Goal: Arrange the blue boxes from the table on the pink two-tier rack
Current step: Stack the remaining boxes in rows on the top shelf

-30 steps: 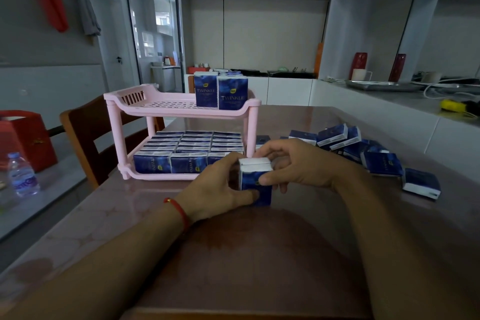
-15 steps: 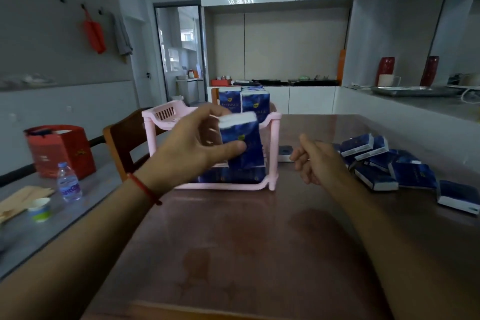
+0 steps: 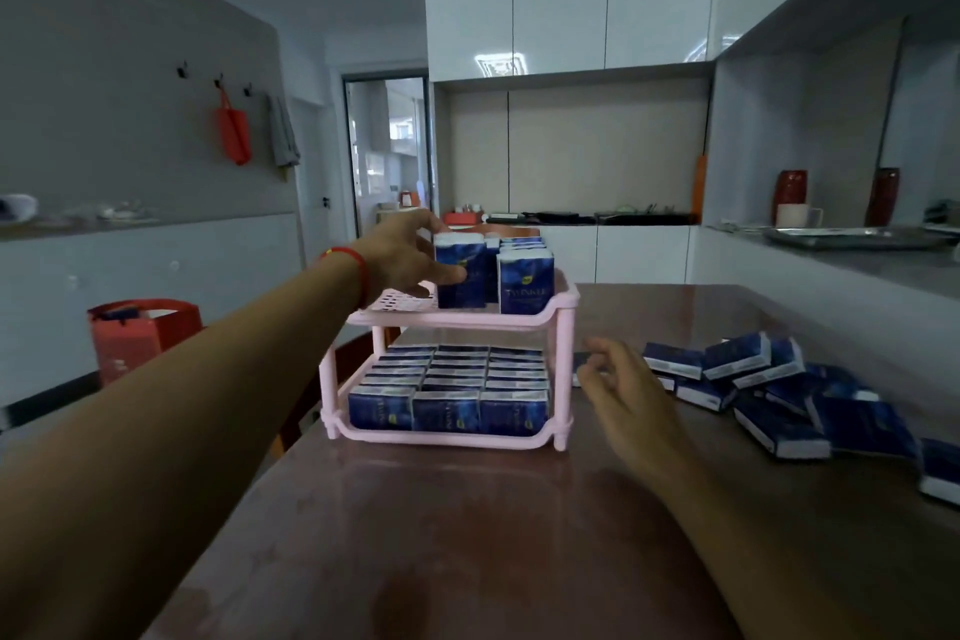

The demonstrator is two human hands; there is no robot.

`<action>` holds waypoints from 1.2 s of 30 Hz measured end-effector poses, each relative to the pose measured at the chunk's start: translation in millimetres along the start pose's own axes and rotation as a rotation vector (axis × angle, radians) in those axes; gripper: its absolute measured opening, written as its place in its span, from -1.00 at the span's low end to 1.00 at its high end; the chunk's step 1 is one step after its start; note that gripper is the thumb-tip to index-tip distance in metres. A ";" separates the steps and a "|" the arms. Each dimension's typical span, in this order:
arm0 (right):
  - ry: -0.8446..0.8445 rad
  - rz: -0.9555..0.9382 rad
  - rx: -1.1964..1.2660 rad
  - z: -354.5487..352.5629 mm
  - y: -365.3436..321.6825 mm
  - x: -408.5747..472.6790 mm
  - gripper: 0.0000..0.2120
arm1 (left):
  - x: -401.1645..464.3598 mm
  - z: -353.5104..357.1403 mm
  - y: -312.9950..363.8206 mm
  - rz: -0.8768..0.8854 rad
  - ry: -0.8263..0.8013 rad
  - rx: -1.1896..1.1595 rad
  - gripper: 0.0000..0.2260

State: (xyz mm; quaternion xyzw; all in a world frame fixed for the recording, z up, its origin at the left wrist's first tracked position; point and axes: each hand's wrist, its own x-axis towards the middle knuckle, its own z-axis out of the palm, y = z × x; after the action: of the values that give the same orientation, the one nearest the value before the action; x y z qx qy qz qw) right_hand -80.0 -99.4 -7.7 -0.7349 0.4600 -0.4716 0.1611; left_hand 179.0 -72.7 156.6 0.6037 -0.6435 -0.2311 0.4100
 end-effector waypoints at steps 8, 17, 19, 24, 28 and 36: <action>-0.087 -0.032 0.108 11.1 2.3 0.6 -0.68 | 14.6 18.2 -10.9 -0.044 0.015 0.012 -0.46; -0.098 -0.059 0.089 13.2 3.3 0.7 -0.84 | 25.4 21.5 -10.8 0.001 -0.061 0.322 -0.45; -0.109 -0.056 0.083 13.1 2.8 0.4 -0.84 | 28.7 25.2 -10.2 0.010 -0.053 0.344 -0.46; -0.114 -0.050 0.075 13.3 2.5 0.7 -0.84 | 34.2 30.0 -11.4 0.013 -0.060 0.306 -0.48; -0.118 -0.048 0.076 12.9 2.2 0.8 -0.84 | 34.3 28.5 -11.1 -0.012 -0.103 0.215 -0.52; -0.100 -0.007 0.133 7.7 -0.2 -0.9 -0.77 | 15.6 19.3 -3.9 -0.085 -0.065 0.102 -0.45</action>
State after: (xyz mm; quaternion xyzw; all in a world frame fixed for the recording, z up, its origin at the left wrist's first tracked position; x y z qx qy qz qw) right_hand -73.5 -100.0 -11.9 -0.7467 0.4165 -0.4644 0.2309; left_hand 166.7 -92.2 146.6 0.6430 -0.6411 -0.2345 0.3473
